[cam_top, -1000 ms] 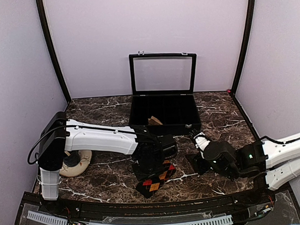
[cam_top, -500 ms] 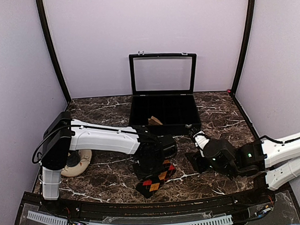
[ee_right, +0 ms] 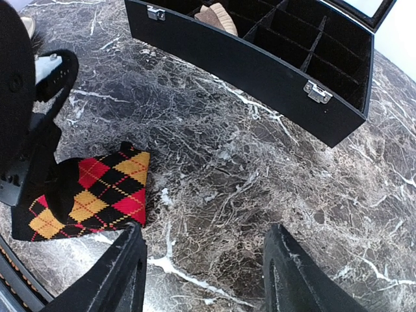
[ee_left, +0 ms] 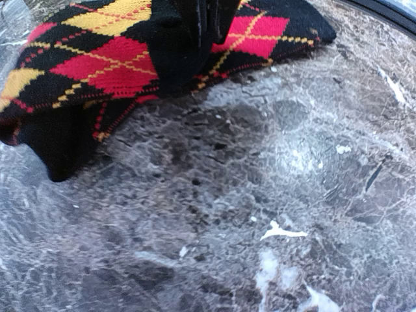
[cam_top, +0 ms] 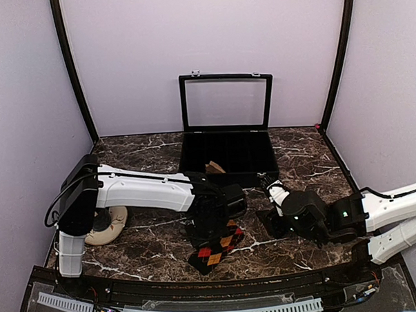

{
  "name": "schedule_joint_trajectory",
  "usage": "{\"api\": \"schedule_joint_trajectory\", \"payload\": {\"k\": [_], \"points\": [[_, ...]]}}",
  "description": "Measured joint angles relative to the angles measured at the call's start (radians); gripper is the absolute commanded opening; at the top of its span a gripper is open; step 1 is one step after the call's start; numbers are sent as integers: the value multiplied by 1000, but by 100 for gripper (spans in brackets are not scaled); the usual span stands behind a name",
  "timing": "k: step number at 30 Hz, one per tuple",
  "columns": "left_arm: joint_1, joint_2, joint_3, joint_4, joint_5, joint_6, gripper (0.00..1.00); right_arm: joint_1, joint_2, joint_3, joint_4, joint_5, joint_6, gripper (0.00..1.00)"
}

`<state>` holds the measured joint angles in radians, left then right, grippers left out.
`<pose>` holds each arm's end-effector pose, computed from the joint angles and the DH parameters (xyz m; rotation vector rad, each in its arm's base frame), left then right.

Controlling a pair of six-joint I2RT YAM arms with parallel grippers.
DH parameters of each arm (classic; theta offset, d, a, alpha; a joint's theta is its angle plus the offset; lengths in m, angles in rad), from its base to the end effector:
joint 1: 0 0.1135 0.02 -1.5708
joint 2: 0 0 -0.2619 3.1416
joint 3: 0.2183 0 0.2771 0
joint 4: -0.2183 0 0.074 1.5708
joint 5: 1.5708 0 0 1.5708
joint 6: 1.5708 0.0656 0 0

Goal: Roll the socks
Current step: Adjust the sock at the center of the board.

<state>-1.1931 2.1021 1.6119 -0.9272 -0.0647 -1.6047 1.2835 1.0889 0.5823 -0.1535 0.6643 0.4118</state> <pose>0.1665 -0.4083 0.1271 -0.6295 2.9785 -0.2137 0.1135 0.2413 0.1897 -0.5537 2.0124 0.2858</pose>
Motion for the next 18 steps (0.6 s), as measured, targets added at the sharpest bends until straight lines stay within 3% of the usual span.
{"api": "schedule_joint_trajectory", "payload": {"k": [18], "points": [[-23, -2, 68, -129, -23, -21, 0, -55, 55, 0, 60, -64, -56, 57]]}}
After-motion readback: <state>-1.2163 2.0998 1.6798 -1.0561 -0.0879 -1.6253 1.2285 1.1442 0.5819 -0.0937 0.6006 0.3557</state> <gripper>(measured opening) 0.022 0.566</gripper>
